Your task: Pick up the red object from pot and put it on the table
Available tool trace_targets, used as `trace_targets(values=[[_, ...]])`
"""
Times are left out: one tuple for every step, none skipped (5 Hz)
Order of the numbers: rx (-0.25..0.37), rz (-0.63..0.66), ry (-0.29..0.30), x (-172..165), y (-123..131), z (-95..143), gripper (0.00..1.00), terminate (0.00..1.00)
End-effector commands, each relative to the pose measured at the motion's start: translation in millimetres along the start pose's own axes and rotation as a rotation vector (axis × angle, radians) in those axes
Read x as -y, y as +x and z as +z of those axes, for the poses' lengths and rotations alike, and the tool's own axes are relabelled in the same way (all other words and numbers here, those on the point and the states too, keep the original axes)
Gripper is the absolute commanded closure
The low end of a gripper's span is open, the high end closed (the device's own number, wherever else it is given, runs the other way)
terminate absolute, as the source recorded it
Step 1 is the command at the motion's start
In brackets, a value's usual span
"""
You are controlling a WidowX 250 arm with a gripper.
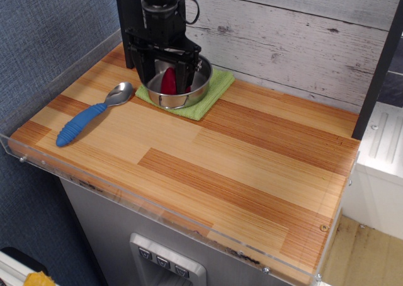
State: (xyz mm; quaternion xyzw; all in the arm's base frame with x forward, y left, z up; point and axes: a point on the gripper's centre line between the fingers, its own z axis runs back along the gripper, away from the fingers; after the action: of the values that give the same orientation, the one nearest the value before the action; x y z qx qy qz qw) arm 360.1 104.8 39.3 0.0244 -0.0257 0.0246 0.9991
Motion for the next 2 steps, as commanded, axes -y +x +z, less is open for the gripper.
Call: trace_targets(values=[[0.059,0.013,-0.025,-3.7,9.3,3.3,0.0,0.0],[0.086,0.021,-0.028,13.0,8.1,6.7,1.0,0.0]])
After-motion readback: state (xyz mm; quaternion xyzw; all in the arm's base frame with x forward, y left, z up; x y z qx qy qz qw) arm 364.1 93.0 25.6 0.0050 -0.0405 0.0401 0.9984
